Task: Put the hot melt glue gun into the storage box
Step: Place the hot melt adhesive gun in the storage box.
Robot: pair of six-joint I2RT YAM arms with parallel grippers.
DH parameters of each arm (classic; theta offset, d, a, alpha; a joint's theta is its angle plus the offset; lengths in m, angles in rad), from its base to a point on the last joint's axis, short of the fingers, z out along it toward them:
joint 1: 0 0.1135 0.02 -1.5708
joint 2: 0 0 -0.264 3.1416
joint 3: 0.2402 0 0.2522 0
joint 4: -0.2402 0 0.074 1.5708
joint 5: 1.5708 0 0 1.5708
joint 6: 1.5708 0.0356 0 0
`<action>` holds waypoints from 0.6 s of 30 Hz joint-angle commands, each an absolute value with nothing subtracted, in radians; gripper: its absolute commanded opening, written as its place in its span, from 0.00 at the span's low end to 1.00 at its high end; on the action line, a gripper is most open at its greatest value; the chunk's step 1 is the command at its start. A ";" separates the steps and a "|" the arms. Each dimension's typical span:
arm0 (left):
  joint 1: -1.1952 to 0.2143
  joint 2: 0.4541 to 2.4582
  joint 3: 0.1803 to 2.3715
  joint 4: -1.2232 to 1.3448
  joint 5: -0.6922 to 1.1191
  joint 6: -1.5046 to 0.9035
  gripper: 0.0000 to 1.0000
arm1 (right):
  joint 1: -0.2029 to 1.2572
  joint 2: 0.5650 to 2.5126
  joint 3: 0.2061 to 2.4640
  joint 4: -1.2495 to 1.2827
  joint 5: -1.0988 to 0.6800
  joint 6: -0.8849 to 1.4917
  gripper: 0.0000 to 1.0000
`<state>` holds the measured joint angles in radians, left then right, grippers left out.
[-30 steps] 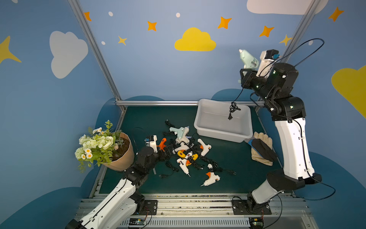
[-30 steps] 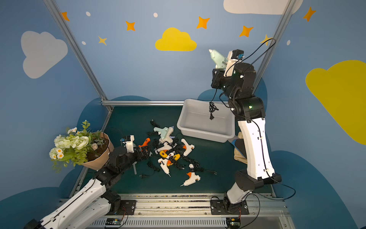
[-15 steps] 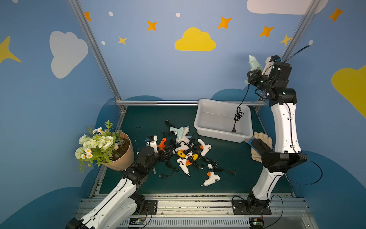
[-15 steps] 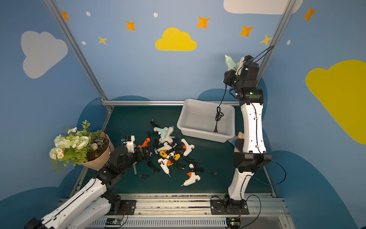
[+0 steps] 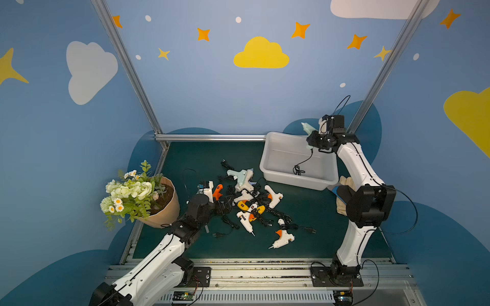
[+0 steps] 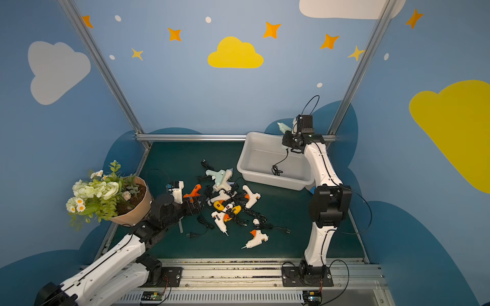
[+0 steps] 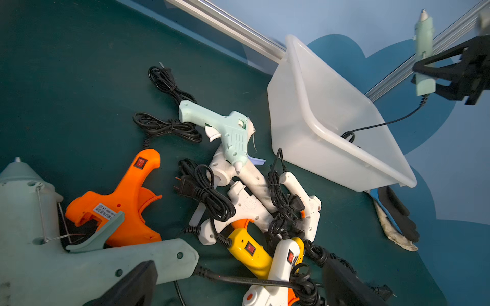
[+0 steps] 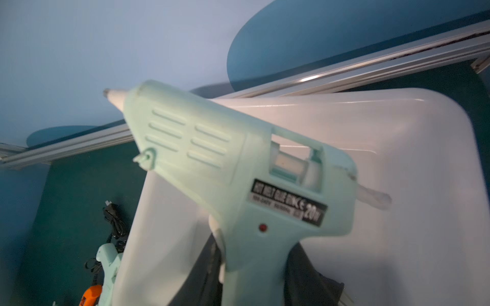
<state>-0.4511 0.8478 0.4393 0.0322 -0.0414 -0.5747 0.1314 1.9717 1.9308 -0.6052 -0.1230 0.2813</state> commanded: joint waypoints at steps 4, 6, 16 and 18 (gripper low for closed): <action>-0.451 0.847 0.475 0.068 -0.036 -0.581 1.00 | 0.196 2.090 1.963 -0.637 -0.028 0.161 0.00; -0.451 0.848 0.468 0.086 -0.065 -0.583 1.00 | 0.212 2.134 1.990 -0.672 -0.003 0.151 0.00; -0.443 0.806 0.468 0.048 -0.197 -0.541 1.00 | 0.267 2.297 2.168 -0.827 0.074 0.115 0.00; -0.439 0.800 0.465 0.041 -0.205 -0.546 1.00 | 0.267 2.328 2.211 -0.861 0.078 0.115 0.00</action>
